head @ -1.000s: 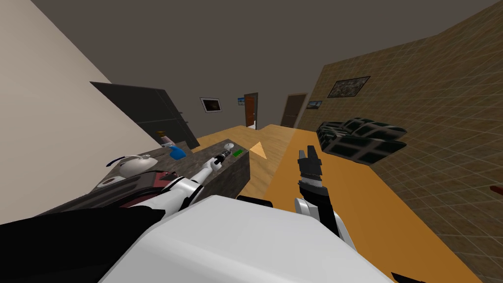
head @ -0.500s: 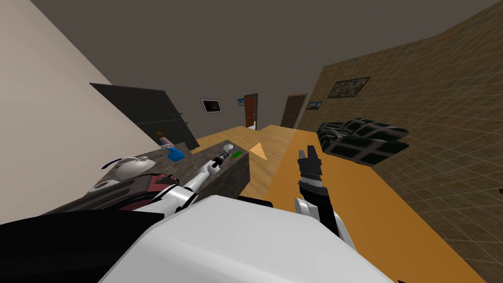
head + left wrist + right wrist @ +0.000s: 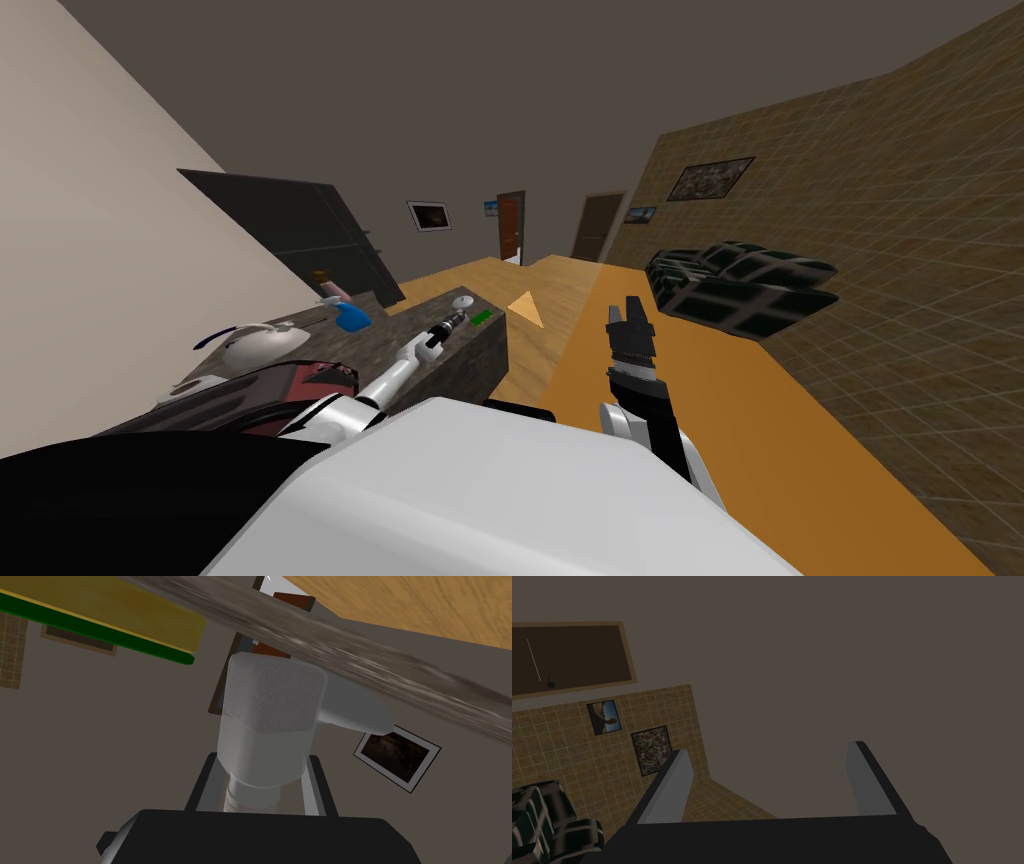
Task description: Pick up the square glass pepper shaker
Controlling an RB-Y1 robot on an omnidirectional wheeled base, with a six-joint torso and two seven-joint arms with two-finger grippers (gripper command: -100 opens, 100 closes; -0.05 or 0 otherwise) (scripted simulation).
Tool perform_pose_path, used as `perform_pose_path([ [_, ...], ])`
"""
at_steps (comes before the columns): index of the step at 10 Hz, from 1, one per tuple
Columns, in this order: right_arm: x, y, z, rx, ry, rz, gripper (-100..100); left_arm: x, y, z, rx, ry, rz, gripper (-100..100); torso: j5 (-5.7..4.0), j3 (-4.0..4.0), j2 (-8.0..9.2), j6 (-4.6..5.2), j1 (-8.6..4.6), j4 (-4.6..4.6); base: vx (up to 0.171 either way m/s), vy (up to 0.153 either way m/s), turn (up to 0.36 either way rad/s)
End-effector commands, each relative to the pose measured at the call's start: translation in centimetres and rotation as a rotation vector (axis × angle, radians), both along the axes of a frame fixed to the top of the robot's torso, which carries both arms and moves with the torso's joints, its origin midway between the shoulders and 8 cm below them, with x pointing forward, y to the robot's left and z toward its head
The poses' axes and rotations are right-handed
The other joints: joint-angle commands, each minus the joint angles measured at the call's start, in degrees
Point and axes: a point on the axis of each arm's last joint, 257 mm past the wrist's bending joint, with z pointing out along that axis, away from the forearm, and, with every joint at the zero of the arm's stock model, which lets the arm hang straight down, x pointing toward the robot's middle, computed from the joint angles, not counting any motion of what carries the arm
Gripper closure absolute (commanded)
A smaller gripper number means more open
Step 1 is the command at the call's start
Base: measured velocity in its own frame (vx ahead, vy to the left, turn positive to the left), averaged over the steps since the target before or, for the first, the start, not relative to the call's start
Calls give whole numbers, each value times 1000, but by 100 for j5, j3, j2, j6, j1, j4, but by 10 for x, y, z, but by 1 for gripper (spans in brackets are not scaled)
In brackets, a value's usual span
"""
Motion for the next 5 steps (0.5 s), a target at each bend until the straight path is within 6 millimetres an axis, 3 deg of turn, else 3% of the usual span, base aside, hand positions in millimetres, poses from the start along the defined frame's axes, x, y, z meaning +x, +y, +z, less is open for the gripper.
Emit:
perform_pose_path([
  [1,0,0,0,0,0,0,0,-14,3,-4,1,8,4,100,0,0,0,0,0,0,74,-5,0],
  [3,0,0,0,0,0,0,0,-15,-7,5,-3,-12,-15,100,8,-4,5,-1,2,-11,17,-2,5],
  [4,0,0,0,0,0,0,0,-30,6,-3,5,13,10,100,7,2,15,3,1,-9,42,-6,-13],
  [5,0,0,0,0,0,0,0,-35,3,-4,3,13,4,100,7,-3,7,-2,2,-12,57,-4,-1],
])
